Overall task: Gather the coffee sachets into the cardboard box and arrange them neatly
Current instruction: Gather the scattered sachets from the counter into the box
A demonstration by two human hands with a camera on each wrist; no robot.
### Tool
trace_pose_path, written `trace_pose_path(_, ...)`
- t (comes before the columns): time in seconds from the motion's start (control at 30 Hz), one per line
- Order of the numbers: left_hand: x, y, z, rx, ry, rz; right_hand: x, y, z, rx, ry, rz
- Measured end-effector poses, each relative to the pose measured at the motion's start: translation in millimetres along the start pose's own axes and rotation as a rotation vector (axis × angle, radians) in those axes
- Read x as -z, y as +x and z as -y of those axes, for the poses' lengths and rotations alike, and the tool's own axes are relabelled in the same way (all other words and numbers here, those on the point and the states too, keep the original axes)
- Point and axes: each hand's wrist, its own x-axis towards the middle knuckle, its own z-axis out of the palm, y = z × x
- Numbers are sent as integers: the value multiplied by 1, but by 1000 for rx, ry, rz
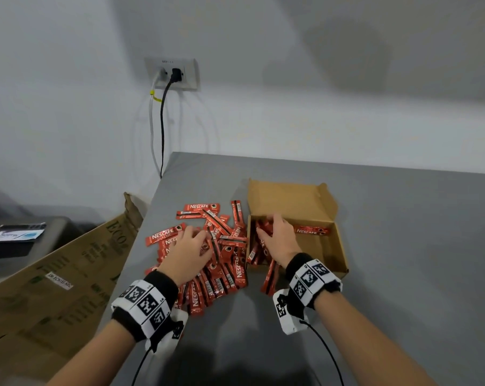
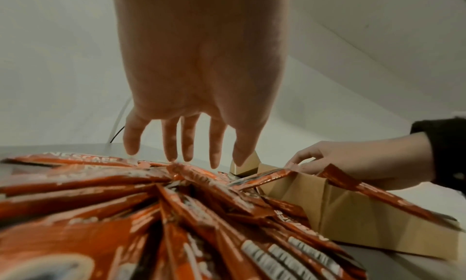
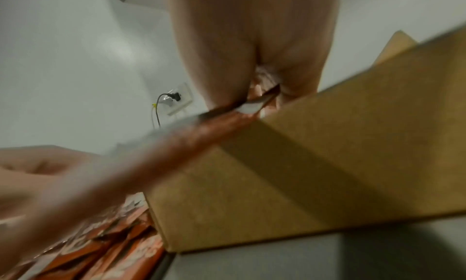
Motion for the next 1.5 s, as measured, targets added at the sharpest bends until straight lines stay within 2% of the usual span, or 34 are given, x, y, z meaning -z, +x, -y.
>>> trace_pose_path(0.17,4,-3,-13,-91,62,-40,26,-5,3,72,-72,-20)
trace_pose_path(0.23,4,-6,-16,-134,27,-13,43,-14,-2,87,-175,-93)
trace_pose_path(0.3,3,-7,-19,-182,30,20,57,-29,-5,70,-345,-87)
trace_pose_path(0.37,2,-5,-21,-195,70,15,63,-48,-3,45,-419,6)
trace_pose_path(0.43,1,2,-21,-175,98,6,64,-66,2,57,-404,166)
trace_pose_path(0.57,-4,13,-23,-187,140,80,53,-86,4,240,-487,568)
trace_pose_path(0.63,-7,15,-27,-197,165,103,42,-88,-1,291,-619,655)
trace_pose_path(0.7,-9,17,-30,-214,183,80,34,-86,-4,298,-660,677)
trace_pose_path(0.83,-12,18,-30,-234,149,64,29,-83,-5,313,-621,666)
trace_pose_path(0.93,-2,17,-28,-238,102,22,43,-79,5,255,-396,626)
trace_pose_path(1.07,25,18,-46,-232,-72,-101,59,-53,21,157,-153,266)
trace_pose_path(1.23,27,27,-81,-189,-267,-27,48,-32,18,155,-211,91)
trace_pose_path(1.3,18,31,-89,-215,-310,-2,49,-31,11,160,-158,10)
trace_pose_path(1.37,7,35,-96,-238,-247,23,49,-33,3,155,-121,11)
trace_pose_path(1.5,1,40,-95,-215,-105,-11,43,-40,-11,138,-202,159)
